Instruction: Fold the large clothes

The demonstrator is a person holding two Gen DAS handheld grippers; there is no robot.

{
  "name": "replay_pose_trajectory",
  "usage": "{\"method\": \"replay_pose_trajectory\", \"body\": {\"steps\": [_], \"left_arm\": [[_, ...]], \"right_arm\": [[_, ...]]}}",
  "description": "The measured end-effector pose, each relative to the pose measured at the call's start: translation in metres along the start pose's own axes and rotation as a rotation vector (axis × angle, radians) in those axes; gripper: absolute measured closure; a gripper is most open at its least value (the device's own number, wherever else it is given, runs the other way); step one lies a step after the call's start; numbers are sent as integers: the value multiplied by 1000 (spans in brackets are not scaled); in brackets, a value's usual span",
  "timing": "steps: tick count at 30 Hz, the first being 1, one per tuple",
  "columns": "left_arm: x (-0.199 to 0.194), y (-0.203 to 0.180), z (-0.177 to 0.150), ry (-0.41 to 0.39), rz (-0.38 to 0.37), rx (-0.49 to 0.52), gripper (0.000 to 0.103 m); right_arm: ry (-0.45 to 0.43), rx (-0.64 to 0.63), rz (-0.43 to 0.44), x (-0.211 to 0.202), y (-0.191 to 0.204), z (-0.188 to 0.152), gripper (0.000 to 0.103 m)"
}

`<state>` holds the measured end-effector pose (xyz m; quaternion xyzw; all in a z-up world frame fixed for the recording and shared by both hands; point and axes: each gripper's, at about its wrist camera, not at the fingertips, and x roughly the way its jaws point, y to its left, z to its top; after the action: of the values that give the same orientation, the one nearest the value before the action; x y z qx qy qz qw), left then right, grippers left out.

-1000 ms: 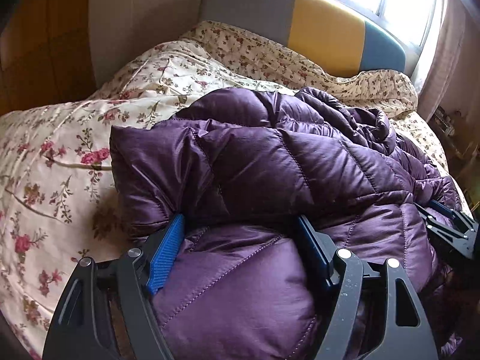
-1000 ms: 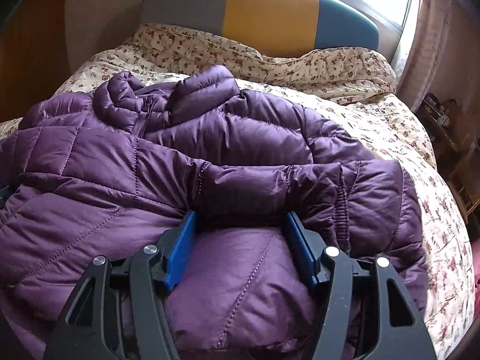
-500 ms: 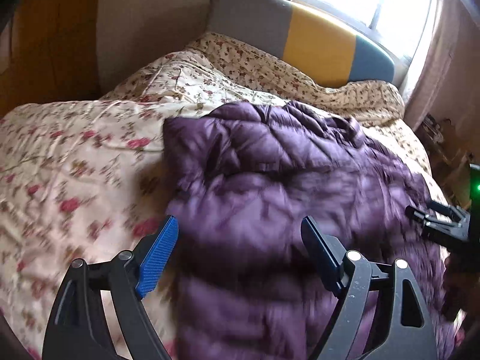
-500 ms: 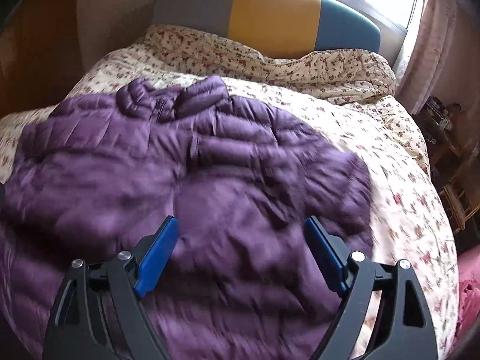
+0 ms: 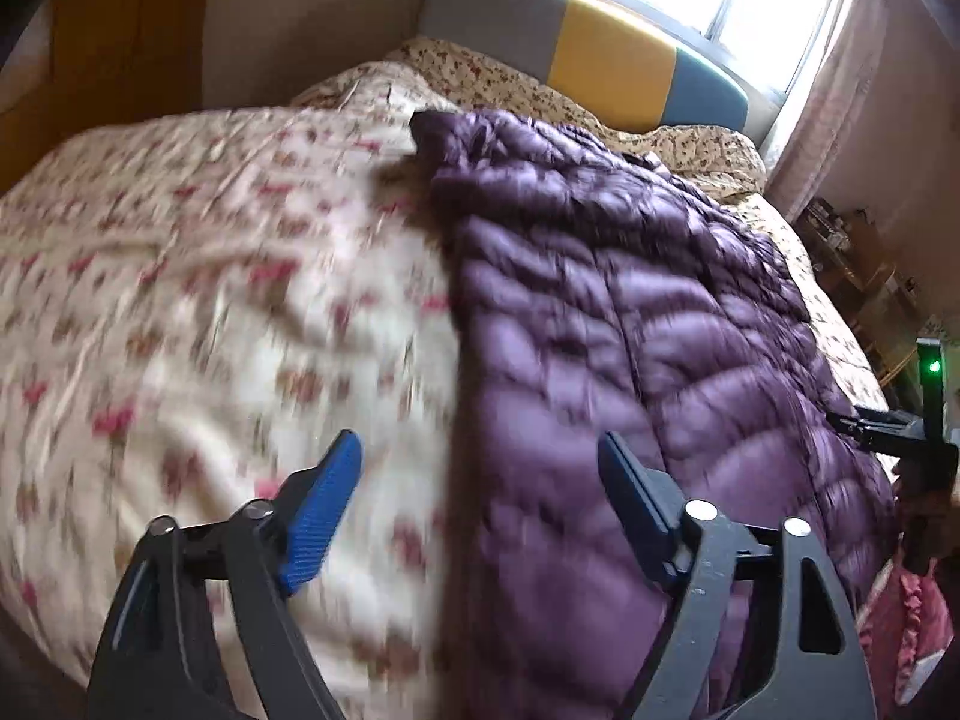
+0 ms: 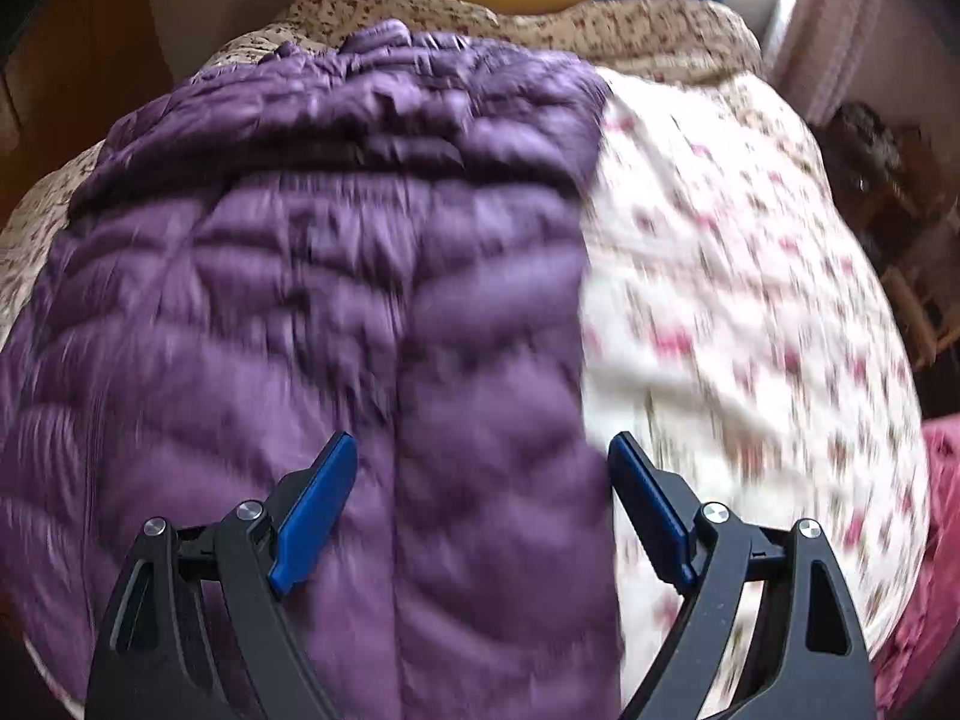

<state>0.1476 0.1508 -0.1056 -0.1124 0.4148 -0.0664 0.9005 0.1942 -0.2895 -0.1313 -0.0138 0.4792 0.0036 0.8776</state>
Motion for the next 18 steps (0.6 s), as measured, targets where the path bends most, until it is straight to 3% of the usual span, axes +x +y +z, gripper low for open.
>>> {"method": "replay_pose_trajectory", "body": {"steps": [5, 8, 11, 13, 15, 18], "left_arm": [[-13, 4, -34, 23, -45, -62, 32], [-18, -3, -50, 24, -76, -65, 34], [-22, -9, -63, 30, -119, -82, 53], [-24, -10, -67, 26, -137, -91, 77], [-28, -11, -67, 18, -165, -115, 90], [-40, -17, -58, -13, -178, -85, 96]], "right_arm": [[17, 23, 60, -20, -6, -36, 20], [27, 16, 101, -28, -2, -54, 30], [33, -1, 149, -36, 4, -64, 51], [31, -28, 166, -40, 9, -65, 79], [23, -69, 161, -47, 18, -64, 90], [-4, -114, 151, -58, 27, -55, 93]]}}
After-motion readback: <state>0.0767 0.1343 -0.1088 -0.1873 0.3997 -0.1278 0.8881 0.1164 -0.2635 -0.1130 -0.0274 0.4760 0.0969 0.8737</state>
